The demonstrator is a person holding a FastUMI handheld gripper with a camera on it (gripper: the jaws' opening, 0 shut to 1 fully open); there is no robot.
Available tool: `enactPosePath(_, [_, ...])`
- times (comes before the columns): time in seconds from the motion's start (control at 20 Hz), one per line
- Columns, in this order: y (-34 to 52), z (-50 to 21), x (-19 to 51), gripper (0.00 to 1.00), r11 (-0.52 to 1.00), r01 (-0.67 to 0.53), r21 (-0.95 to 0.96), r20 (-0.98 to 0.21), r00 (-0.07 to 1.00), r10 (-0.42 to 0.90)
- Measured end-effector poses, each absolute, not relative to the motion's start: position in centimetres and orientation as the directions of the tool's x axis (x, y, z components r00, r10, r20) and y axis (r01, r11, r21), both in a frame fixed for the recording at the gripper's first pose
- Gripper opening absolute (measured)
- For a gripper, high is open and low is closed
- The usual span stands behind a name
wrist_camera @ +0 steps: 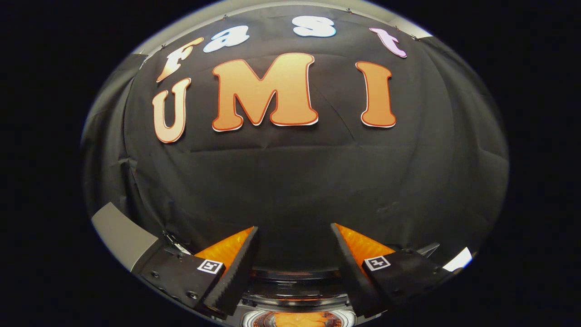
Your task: Put the clothes into the washing machine and then close the washing machine lid.
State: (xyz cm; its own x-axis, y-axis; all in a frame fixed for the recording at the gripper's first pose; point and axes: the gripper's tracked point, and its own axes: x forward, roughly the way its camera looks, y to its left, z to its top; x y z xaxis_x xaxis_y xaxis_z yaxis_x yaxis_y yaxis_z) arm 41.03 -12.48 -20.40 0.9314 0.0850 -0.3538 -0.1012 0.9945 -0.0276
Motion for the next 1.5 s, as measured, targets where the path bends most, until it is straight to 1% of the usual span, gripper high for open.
enactPosePath(0.1, [-12.3, -21.2, 41.5, 0.97, 0.994, -0.101, -0.035, -0.366, 0.927, 0.082])
enactPosePath(0.2, [-12.4, -23.0, 41.8, 0.98, 0.993, -0.105, -0.056, -0.411, 0.909, 0.073])
enactPosePath(0.25, [-12.3, -22.5, 41.8, 0.98, 0.995, -0.092, -0.031, -0.376, 0.924, 0.073])
enactPosePath(0.3, [-12.5, -22.8, 41.9, 0.97, 0.996, -0.091, -0.022, -0.389, 0.918, 0.075])
enactPosePath(0.5, [-12.5, -22.4, 41.8, 0.97, 0.995, -0.101, -0.023, -0.352, 0.932, 0.087])
enactPosePath(0.75, [-12.4, -22.4, 40.6, 0.97, 0.995, -0.103, -0.012, -0.352, 0.931, 0.092])
enactPosePath(1.1, [-12.5, -22.0, 34.9, 0.97, 0.995, -0.097, -0.023, -0.272, 0.958, 0.087])
enactPosePath(1.5, [-12.8, -22.5, 31.3, 0.97, 0.995, -0.098, -0.027, -0.262, 0.961, 0.087])
